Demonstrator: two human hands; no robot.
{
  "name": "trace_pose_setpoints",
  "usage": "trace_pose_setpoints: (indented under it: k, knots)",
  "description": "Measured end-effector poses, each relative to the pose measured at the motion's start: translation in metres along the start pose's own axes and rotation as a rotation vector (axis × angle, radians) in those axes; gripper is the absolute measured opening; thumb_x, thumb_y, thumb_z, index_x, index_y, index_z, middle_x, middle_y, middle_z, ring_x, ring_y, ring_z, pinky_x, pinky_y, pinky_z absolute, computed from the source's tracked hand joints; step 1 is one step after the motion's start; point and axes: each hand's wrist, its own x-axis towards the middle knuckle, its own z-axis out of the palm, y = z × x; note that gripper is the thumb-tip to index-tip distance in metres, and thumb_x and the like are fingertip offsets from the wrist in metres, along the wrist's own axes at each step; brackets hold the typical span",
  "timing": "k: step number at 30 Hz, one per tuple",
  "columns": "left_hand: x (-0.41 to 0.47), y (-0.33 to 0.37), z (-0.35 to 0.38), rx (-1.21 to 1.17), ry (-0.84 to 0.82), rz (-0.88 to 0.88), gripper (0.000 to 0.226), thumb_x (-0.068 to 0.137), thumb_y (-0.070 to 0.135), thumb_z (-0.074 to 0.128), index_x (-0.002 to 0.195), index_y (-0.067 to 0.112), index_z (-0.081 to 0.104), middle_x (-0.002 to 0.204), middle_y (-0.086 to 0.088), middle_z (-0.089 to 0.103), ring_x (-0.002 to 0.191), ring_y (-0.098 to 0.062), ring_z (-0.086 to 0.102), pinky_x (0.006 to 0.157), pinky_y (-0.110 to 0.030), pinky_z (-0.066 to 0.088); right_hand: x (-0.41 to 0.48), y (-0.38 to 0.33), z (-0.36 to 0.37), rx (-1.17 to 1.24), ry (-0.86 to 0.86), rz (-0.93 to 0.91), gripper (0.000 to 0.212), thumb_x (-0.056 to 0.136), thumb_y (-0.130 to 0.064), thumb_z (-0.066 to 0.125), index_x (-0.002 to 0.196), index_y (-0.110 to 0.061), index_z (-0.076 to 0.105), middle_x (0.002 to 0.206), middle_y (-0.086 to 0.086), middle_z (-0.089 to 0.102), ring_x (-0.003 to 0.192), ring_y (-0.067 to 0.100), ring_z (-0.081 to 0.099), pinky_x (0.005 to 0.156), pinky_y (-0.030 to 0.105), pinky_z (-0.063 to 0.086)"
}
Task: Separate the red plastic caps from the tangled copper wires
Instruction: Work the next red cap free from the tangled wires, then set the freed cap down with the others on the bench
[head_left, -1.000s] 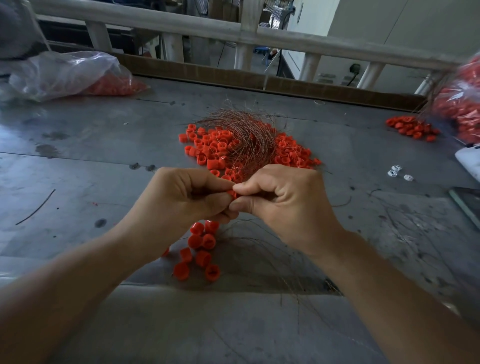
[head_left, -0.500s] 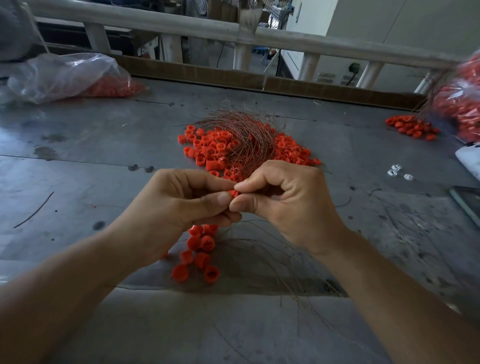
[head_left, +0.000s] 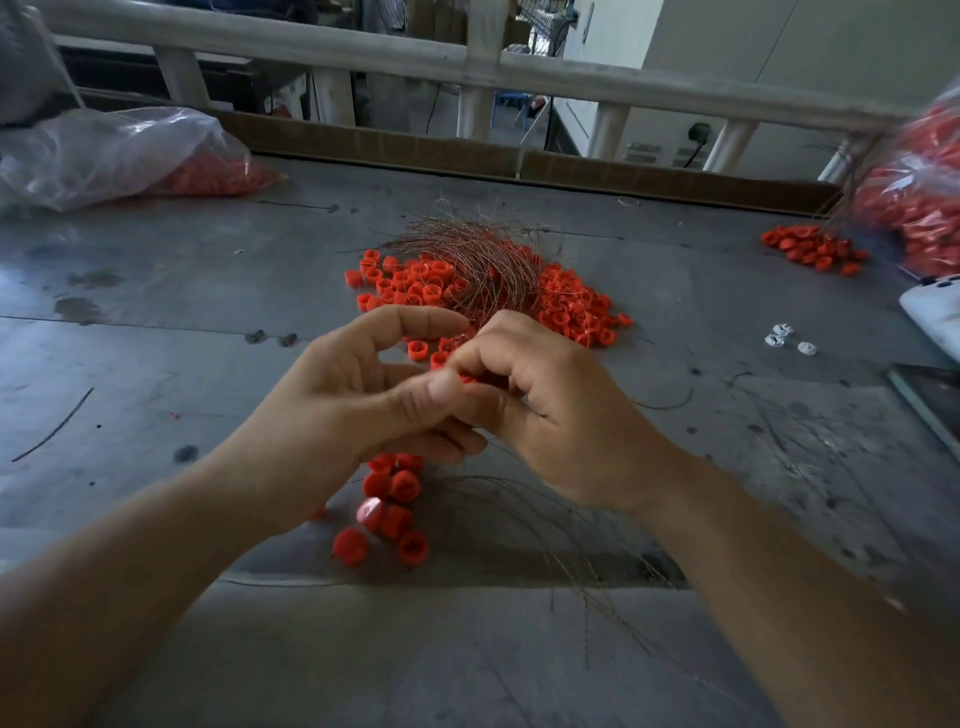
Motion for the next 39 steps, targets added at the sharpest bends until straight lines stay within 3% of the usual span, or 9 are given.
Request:
trace_pose_setpoints:
  k: [6, 11, 16, 20, 25, 28, 33, 36, 39]
  knots:
    - [-0.004, -0.003, 0.006, 0.159, 0.019, 0.091, 0.062, 0.065, 0.040, 0.078, 0.118, 0.022, 0.050, 0.071, -0.014, 0.069, 0.064, -0.021, 0.069, 0.057, -0.021, 0.053, -0.003, -0.004, 0.002, -0.004, -0.023, 0.025, 0.009, 0.083, -0.011, 0.060, 0.080, -0.004, 0.062, 0.078, -0.015, 0.044, 0.071, -0.002, 0.045, 0.067, 0.011, 0.038]
    - [-0.007, -0.002, 0.007, 0.144, -0.002, 0.091, 0.069, 0.059, 0.045, 0.078, 0.118, 0.024, 0.050, 0.070, -0.020, 0.067, 0.059, -0.022, 0.068, 0.055, -0.023, 0.054, -0.006, -0.009, 0.007, 0.008, -0.006, 0.027, 0.008, 0.080, -0.010, 0.057, 0.077, -0.004, 0.061, 0.079, -0.008, 0.049, 0.073, 0.004, 0.050, 0.067, 0.018, 0.043]
    - [-0.005, -0.002, 0.005, 0.103, 0.029, 0.063, 0.058, 0.064, 0.037, 0.079, 0.115, 0.025, 0.053, 0.069, -0.018, 0.068, 0.062, -0.027, 0.069, 0.054, -0.024, 0.054, -0.005, -0.007, 0.004, 0.077, -0.026, 0.094, 0.009, 0.085, -0.014, 0.062, 0.078, -0.017, 0.057, 0.078, -0.011, 0.049, 0.072, -0.002, 0.047, 0.066, 0.010, 0.038]
    - [-0.004, 0.004, 0.001, -0.017, -0.010, 0.007, 0.056, 0.054, 0.049, 0.082, 0.103, 0.026, 0.068, 0.069, -0.014, 0.069, 0.061, -0.027, 0.069, 0.053, -0.025, 0.054, -0.005, -0.010, 0.003, 0.252, 0.026, 0.134, 0.005, 0.078, -0.026, 0.064, 0.076, -0.025, 0.059, 0.073, -0.013, 0.050, 0.069, -0.004, 0.049, 0.062, 0.010, 0.039]
    - [0.001, 0.008, -0.007, -0.170, -0.026, 0.047, 0.045, 0.056, 0.034, 0.084, 0.096, 0.018, 0.072, 0.068, -0.008, 0.069, 0.059, -0.016, 0.068, 0.052, -0.019, 0.053, -0.003, -0.012, -0.003, 0.510, 0.012, 0.256, 0.033, 0.070, -0.042, 0.065, 0.098, -0.024, 0.059, 0.077, -0.009, 0.060, 0.072, 0.003, 0.058, 0.065, 0.019, 0.049]
    - [0.002, 0.010, -0.010, -0.297, -0.006, 0.082, 0.039, 0.059, 0.022, 0.081, 0.096, 0.015, 0.073, 0.075, -0.008, 0.072, 0.067, -0.012, 0.070, 0.058, -0.017, 0.054, -0.002, -0.011, -0.005, 0.625, -0.070, 0.347, 0.041, 0.069, -0.036, 0.058, 0.104, -0.014, 0.057, 0.078, -0.005, 0.066, 0.070, 0.007, 0.062, 0.063, 0.020, 0.050]
    - [0.004, 0.011, -0.011, -0.330, 0.040, 0.076, 0.024, 0.058, 0.016, 0.067, 0.081, 0.012, 0.075, 0.078, -0.008, 0.072, 0.069, -0.011, 0.070, 0.059, -0.015, 0.054, -0.002, -0.010, -0.007, 0.742, -0.070, 0.390, 0.012, 0.082, -0.006, 0.058, 0.092, -0.012, 0.060, 0.061, -0.003, 0.064, 0.056, 0.008, 0.061, 0.054, 0.018, 0.051]
    - [0.002, 0.012, -0.012, -0.301, 0.022, 0.115, 0.025, 0.056, 0.025, 0.080, 0.078, 0.015, 0.075, 0.082, -0.004, 0.073, 0.073, -0.008, 0.069, 0.062, -0.013, 0.053, -0.001, -0.008, -0.012, 0.778, -0.048, 0.412, 0.015, 0.073, -0.020, 0.060, 0.084, -0.011, 0.064, 0.054, -0.005, 0.059, 0.048, 0.006, 0.054, 0.045, 0.017, 0.045]
    - [0.004, 0.010, -0.013, -0.246, 0.114, 0.117, 0.016, 0.052, 0.020, 0.077, 0.067, 0.016, 0.074, 0.079, -0.001, 0.073, 0.067, -0.006, 0.069, 0.057, -0.011, 0.052, 0.000, -0.006, -0.017, 0.735, 0.004, 0.413, 0.019, 0.072, -0.026, 0.059, 0.080, -0.009, 0.063, 0.047, -0.008, 0.053, 0.039, 0.001, 0.044, 0.037, 0.013, 0.034]
